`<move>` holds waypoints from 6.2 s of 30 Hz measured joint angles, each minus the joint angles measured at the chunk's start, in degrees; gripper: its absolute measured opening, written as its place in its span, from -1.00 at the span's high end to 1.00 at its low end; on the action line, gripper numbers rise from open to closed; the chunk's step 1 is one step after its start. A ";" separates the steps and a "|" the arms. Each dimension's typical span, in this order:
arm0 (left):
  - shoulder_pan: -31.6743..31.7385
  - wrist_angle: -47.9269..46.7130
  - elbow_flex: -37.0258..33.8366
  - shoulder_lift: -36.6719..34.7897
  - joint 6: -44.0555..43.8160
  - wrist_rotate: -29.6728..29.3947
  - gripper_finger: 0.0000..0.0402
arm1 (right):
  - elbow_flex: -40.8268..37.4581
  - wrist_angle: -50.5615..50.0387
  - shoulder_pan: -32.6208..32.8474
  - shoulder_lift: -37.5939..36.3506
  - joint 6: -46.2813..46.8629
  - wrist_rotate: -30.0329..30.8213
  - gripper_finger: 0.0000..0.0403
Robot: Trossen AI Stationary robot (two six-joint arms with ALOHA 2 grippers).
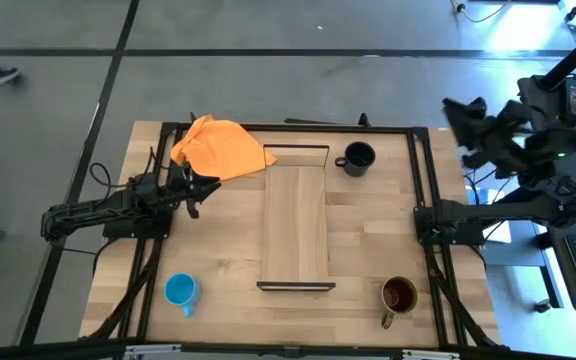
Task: Stack small to large cups/mugs on shelf
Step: Put the patterned yellow mug on the shelf
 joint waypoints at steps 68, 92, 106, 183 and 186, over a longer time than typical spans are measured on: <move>-0.02 -0.01 0.00 0.02 0.00 0.00 0.53 | 6.33 -78.27 41.55 28.53 30.73 -27.87 0.27; -0.02 -0.01 0.00 0.01 0.00 0.01 0.53 | 2.58 -63.66 53.02 41.93 43.36 -17.80 0.27; -0.02 -0.02 0.00 0.02 0.00 0.00 0.53 | 2.58 -61.70 54.30 48.29 47.13 -17.34 0.27; 0.00 -0.02 -0.02 0.00 0.00 0.00 0.53 | 2.50 -71.74 27.29 35.91 55.94 -5.18 0.85; 0.00 -0.01 0.00 0.01 0.00 0.00 0.53 | 2.50 -68.28 20.53 35.52 48.07 -4.84 0.86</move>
